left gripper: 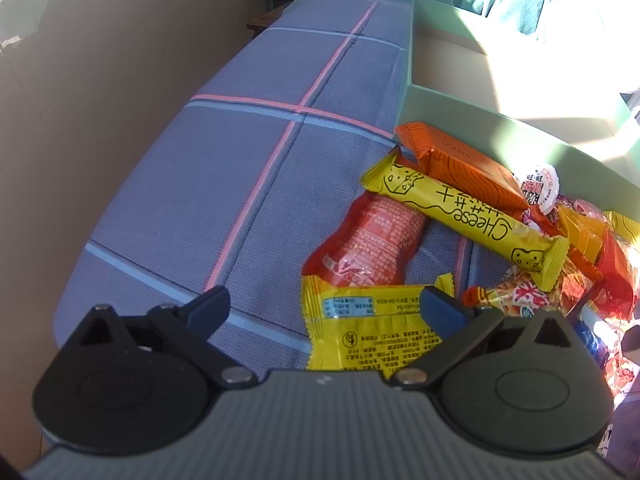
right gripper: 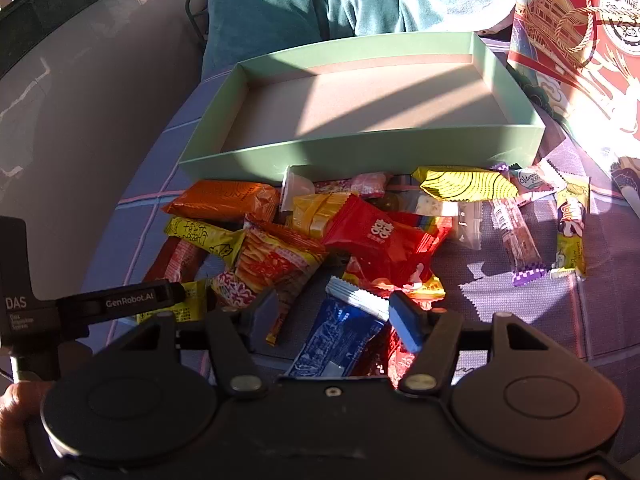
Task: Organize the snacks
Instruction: 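Grasp the yellow square cake packet with the left gripper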
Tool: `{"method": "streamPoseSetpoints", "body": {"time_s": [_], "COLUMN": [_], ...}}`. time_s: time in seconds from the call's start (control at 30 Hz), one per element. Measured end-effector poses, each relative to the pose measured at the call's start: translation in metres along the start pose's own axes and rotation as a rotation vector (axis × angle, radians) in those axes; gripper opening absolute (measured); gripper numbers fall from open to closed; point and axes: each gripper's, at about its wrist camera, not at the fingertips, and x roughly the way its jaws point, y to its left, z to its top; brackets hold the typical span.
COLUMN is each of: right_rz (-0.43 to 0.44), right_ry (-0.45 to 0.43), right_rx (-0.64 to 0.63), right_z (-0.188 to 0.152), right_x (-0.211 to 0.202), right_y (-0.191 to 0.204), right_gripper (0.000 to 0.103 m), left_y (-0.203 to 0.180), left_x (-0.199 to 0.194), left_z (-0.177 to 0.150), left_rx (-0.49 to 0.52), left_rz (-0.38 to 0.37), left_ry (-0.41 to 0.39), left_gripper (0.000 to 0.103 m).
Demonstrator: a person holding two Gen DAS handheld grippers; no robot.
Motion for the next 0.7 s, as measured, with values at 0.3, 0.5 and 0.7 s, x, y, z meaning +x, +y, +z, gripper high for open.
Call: {"method": "streamPoseSetpoints", "body": {"time_s": [0.3, 0.5, 0.7], "right_rz": [0.054, 0.056, 0.056], "right_ry": [0.045, 0.063, 0.070], "right_rx": [-0.028, -0.001, -0.004], "right_z": [0.004, 0.003, -0.001], "right_x": [0.022, 0.027, 0.026], "right_y": [0.019, 0.015, 0.015], "right_gripper": [0.050, 0.050, 0.050], "left_y": [0.008, -0.016, -0.034], "left_x": [-0.017, -0.021, -0.014], "left_z": [-0.012, -0.028, -0.040], "left_rx": [0.241, 0.555, 0.582], "left_rz": [-0.051, -0.183, -0.225], "left_ry": [-0.072, -0.041, 0.021], "left_gripper": [0.103, 0.103, 0.047]}}
